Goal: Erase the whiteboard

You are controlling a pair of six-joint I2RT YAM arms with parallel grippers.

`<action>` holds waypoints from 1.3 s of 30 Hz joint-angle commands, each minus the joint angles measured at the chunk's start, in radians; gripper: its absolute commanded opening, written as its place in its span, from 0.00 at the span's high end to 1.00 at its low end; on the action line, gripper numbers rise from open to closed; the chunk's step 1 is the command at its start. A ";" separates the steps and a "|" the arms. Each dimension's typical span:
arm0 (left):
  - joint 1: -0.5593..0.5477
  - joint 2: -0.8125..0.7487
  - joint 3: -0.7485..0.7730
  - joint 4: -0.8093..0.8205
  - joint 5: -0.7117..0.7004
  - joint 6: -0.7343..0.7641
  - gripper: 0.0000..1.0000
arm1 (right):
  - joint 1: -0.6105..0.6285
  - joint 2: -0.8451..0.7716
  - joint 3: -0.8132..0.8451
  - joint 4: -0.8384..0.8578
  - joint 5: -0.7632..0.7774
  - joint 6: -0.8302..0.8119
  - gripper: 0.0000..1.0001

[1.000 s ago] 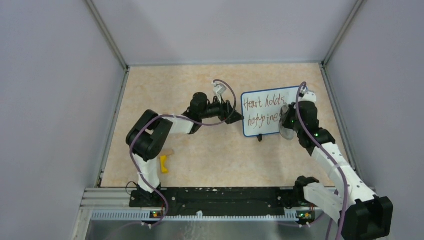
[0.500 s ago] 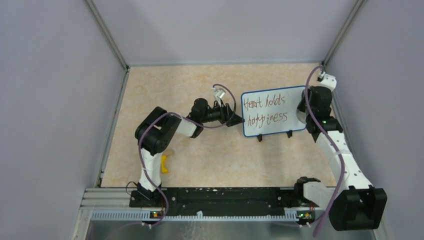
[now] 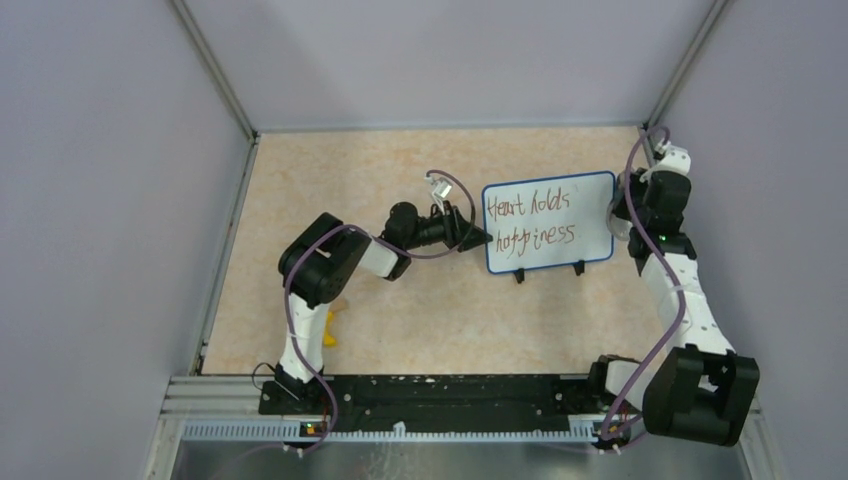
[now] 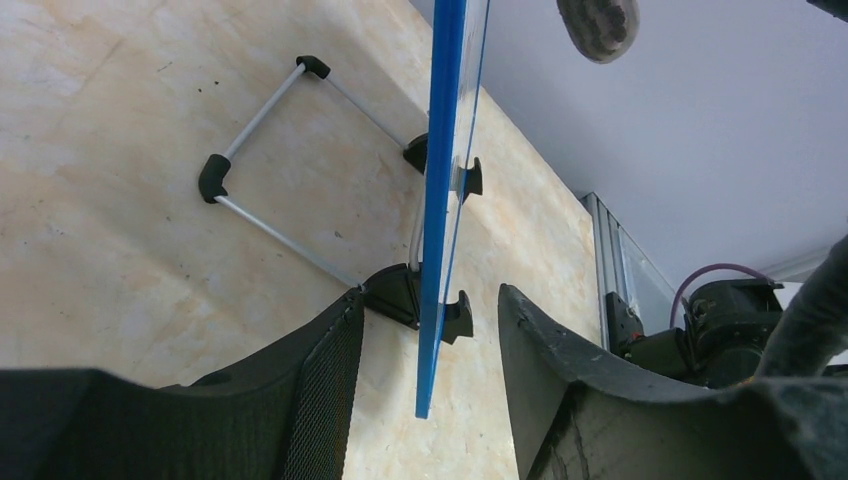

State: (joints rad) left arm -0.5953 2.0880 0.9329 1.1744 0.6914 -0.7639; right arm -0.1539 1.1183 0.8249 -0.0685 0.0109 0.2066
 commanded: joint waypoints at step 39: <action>-0.035 -0.026 0.097 -0.297 -0.138 0.243 1.00 | 0.018 0.160 -0.036 0.286 -0.186 -0.092 1.00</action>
State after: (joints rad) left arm -0.6323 2.0850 0.9997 1.0454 0.6380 -0.6468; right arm -0.1555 1.2484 0.7540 0.1501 -0.1261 0.1539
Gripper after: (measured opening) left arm 0.027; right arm 0.019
